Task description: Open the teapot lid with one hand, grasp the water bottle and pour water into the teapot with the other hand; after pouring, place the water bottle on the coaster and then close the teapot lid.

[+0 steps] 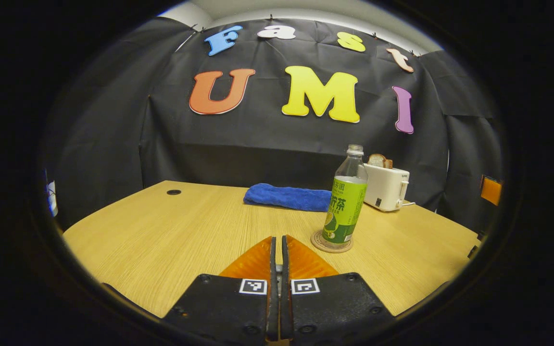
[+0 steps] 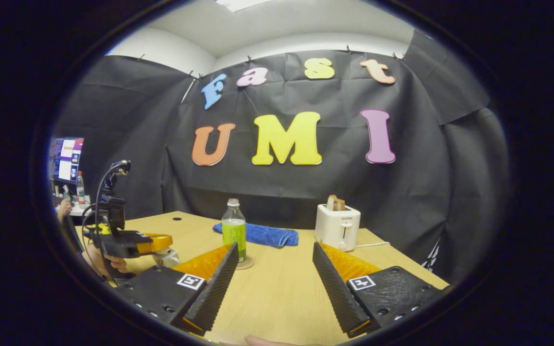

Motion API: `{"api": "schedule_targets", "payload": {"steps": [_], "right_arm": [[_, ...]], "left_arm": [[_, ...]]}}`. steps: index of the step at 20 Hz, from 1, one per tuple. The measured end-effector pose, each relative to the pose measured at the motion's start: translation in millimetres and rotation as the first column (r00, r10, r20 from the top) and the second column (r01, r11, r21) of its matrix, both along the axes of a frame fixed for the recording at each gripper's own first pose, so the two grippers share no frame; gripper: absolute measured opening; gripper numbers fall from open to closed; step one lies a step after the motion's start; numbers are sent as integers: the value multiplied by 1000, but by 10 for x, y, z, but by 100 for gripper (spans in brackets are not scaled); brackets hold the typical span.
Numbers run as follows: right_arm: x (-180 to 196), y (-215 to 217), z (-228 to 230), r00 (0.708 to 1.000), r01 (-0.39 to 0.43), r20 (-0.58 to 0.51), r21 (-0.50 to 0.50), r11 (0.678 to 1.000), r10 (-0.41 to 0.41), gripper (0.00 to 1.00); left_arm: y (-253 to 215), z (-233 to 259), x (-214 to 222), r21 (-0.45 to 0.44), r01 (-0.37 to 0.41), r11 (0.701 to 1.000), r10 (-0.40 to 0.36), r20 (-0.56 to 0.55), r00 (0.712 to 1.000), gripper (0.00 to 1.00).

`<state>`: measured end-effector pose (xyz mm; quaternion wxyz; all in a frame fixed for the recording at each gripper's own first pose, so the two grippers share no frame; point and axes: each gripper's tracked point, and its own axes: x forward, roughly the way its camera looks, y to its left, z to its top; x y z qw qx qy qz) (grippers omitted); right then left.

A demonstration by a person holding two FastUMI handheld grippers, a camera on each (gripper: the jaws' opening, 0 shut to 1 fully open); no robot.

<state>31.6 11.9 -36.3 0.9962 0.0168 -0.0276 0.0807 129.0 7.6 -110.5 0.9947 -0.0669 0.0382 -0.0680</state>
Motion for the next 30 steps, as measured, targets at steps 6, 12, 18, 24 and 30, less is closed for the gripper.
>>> {"api": "schedule_targets", "payload": {"steps": [6,12,18,24,30], "right_arm": [[30,-84,-37,1000,21,-16,16,1000,-21,94],[8,-48,-51,1000,8,-20,17,1000,-7,93],[13,-84,-47,1000,19,-22,17,1000,-19,92],[18,-93,-62,1000,15,-25,18,1000,-14,92],[-30,-245,72,999,44,5,3,999,-44,93]], "left_arm": [[23,0,-13,53,-68,996,65,50,997,5],[42,8,109,80,-84,993,79,53,995,6],[-39,-61,156,-46,-7,999,7,8,1000,6],[-128,-51,130,-74,9,997,-8,9,1000,15],[-258,23,54,9,31,999,-31,-17,999,77]]}}
